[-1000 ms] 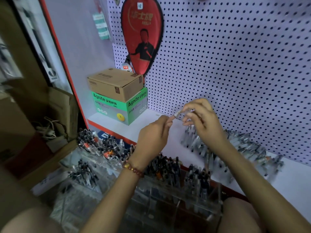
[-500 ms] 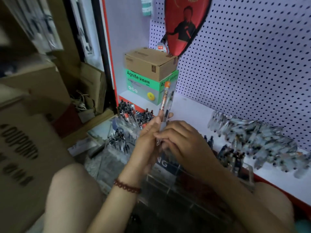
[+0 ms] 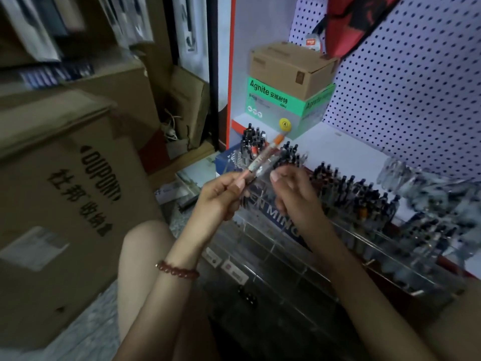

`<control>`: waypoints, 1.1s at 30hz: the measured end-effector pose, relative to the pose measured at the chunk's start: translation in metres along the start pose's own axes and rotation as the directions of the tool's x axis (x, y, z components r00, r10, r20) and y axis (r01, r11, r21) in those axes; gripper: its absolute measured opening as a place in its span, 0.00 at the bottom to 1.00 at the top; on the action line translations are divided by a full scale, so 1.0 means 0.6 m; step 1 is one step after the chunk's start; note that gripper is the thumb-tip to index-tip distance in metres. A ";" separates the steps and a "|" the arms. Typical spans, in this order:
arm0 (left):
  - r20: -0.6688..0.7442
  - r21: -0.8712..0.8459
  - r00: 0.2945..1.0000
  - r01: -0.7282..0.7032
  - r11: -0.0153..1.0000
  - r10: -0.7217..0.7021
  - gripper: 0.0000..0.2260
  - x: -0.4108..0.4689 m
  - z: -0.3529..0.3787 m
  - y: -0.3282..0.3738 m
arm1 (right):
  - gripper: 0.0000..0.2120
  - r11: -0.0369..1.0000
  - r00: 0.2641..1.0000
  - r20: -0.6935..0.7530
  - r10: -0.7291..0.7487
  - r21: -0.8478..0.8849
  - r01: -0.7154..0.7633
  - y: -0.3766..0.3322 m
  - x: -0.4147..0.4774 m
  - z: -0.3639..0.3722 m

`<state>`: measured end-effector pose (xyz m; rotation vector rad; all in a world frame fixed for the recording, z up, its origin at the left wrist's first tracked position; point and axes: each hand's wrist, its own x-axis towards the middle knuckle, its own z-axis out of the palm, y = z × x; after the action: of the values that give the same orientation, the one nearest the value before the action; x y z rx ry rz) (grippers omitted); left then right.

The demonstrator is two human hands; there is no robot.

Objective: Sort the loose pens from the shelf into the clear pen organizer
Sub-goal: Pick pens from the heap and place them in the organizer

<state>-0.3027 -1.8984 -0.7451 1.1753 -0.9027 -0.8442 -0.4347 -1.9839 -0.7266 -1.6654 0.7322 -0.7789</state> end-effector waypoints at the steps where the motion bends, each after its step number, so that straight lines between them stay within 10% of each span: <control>1: 0.051 0.020 0.998 0.024 1.000 -0.025 0.08 -0.003 -0.004 -0.005 | 0.07 0.998 0.999 0.044 0.029 0.055 -0.031 -0.002 0.003 0.006; 8: -0.003 0.198 1.000 0.026 0.980 -0.026 0.09 0.008 -0.018 -0.035 | 0.11 0.994 0.990 -0.134 -0.037 0.097 0.051 0.014 0.021 0.026; 11: -0.044 0.476 0.996 -0.052 0.878 0.083 0.12 0.019 -0.033 -0.065 | 0.16 0.967 0.928 -0.307 -0.213 -0.200 0.155 0.037 0.040 0.019; 16: -0.016 0.532 0.997 -0.057 0.845 0.077 0.20 0.024 -0.034 -0.092 | 0.19 0.772 0.930 -0.140 -0.340 -0.606 0.191 0.070 0.061 0.027; 24: -0.006 0.593 0.999 -0.040 0.805 0.054 0.22 0.029 -0.044 -0.109 | 0.18 0.529 0.999 -0.007 -0.043 -0.849 0.017 0.110 0.086 0.054; 33: -0.071 0.619 0.997 0.018 0.786 0.033 0.15 0.025 -0.045 -0.127 | 0.14 0.532 0.997 -0.058 0.042 -0.844 -0.071 0.136 0.083 0.081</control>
<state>-0.2779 -1.9155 -0.8213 1.7617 -1.1642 -0.4866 -0.3721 -2.0124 -0.8089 -2.4909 1.3256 -0.3783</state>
